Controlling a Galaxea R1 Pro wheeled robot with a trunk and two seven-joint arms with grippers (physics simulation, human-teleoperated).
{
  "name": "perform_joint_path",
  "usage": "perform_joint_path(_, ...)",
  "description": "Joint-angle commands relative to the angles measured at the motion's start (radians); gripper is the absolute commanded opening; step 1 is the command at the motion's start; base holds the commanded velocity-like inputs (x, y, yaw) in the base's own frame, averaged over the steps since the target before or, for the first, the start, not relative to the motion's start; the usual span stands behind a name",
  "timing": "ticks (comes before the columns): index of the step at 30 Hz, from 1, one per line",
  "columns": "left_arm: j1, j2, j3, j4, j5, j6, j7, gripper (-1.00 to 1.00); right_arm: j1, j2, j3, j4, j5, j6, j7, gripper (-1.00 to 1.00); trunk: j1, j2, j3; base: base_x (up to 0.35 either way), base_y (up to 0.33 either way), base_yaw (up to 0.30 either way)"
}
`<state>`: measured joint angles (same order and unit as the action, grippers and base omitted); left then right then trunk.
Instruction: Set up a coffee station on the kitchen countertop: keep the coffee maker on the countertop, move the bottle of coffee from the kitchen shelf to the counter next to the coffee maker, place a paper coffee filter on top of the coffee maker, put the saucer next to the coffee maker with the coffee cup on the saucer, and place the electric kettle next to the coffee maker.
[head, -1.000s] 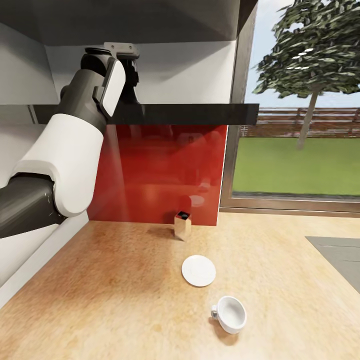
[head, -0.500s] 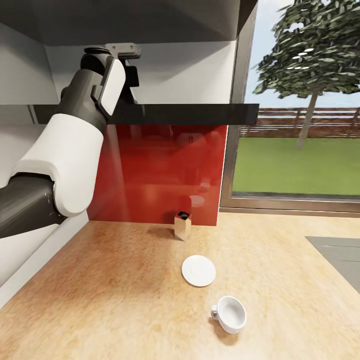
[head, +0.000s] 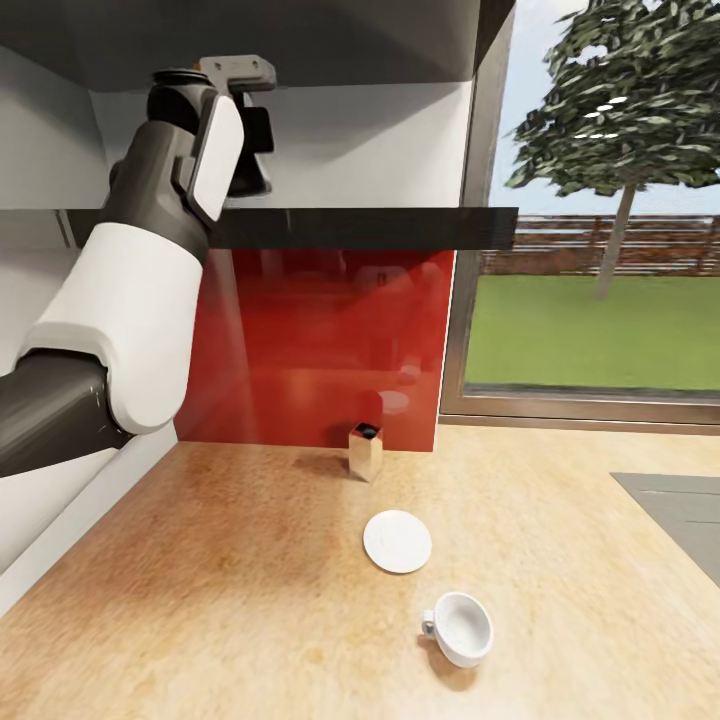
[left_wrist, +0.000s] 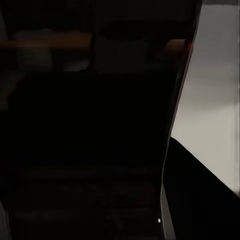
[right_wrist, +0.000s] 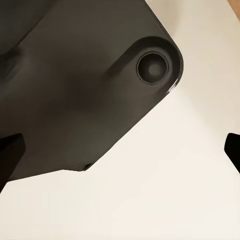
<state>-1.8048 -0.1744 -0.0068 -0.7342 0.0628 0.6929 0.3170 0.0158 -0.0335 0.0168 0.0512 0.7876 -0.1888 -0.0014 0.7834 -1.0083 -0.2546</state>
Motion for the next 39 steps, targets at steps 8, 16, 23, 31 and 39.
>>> perform_joint_path(8, -0.001, 0.000, -0.002, -0.095, 0.005, 0.063, 0.005, -1.00, 0.000, 0.000, 0.002, 0.001, -0.001, -0.005, 0.000, 1.00, 0.000, -0.001, -0.001, 0.000, 0.000, 0.000)
perform_joint_path(16, -0.001, 0.000, 0.000, -0.120, 0.005, 0.076, 0.005, -1.00, 0.000, 0.000, 0.002, 0.001, -0.001, -0.005, 0.000, 1.00, 0.000, -0.001, -0.001, -0.075, 0.000, 0.000)
perform_joint_path(23, -0.001, 0.000, 0.003, -0.122, 0.005, 0.077, 0.005, -1.00, 0.000, 0.000, 0.002, 0.001, -0.001, -0.006, 0.000, 1.00, 0.000, -0.001, -0.001, -0.156, 0.000, 0.000)
perform_joint_path(31, -0.001, 0.000, 0.004, -0.122, 0.005, 0.077, 0.004, -1.00, 0.000, 0.000, 0.002, 0.000, -0.001, -0.006, 0.000, 1.00, 0.000, -0.001, -0.001, -0.289, 0.000, 0.000)
perform_joint_path(39, -0.001, 0.000, 0.004, -0.122, 0.006, 0.077, 0.004, -1.00, 0.000, -0.002, 0.004, -0.003, -0.002, -0.006, 0.000, 1.00, 0.000, -0.001, -0.001, -0.331, 0.000, 0.000)
